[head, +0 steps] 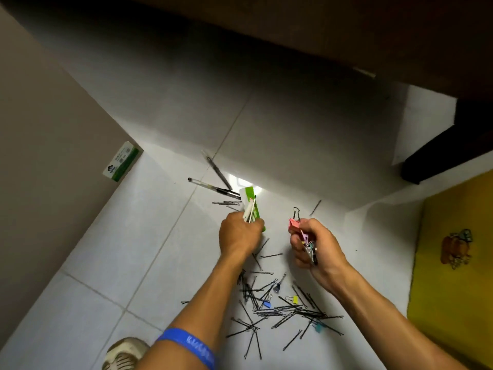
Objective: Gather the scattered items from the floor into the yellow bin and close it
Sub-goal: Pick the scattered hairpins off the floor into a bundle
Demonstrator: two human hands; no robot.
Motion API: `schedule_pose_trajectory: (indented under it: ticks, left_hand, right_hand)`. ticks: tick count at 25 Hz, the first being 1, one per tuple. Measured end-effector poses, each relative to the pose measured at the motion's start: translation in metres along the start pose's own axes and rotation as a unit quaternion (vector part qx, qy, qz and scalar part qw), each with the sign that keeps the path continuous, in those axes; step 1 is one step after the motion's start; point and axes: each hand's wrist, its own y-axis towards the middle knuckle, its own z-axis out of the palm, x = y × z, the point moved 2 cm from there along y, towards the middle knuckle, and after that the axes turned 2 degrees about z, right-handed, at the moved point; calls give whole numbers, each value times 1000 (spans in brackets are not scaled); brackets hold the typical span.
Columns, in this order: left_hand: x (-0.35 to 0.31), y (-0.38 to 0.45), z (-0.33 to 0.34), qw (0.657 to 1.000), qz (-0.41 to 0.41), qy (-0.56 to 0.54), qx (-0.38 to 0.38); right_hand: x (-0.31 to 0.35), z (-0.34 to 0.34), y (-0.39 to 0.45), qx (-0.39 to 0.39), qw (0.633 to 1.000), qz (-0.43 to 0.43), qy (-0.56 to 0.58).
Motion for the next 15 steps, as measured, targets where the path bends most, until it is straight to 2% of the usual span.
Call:
schedule_pose_trajectory:
  ticks: [3,5,7,9,11,12,15]
  left_hand:
    - [-52,-61,-13,982,29,-162,94]
    - [-101,-115,0,955,62,-225,182]
    - [-164,-175,37,922,104,-259,268]
    - [-229,-241,85,904,133,-247,323]
    - [-272,-285,127,894,137,-237,354]
    - [-281,-299,144,894,137,-216,368]
    - [-262,-303,160,912,160,-134,354]
  right_hand:
    - [35,-7,-69,54,986,-70,144]
    - [65,-34,-122,35,964,-155,212]
    - [93,-87,-178,-76,935,-243,246]
    - [115,-151,-230,-252,888,-311,228]
    - [128,-204,-259,-390,855,-307,151]
    - [130,-225,-265,-416,855,-288,113]
    - [118,-259,-265,-395,883,-254,18]
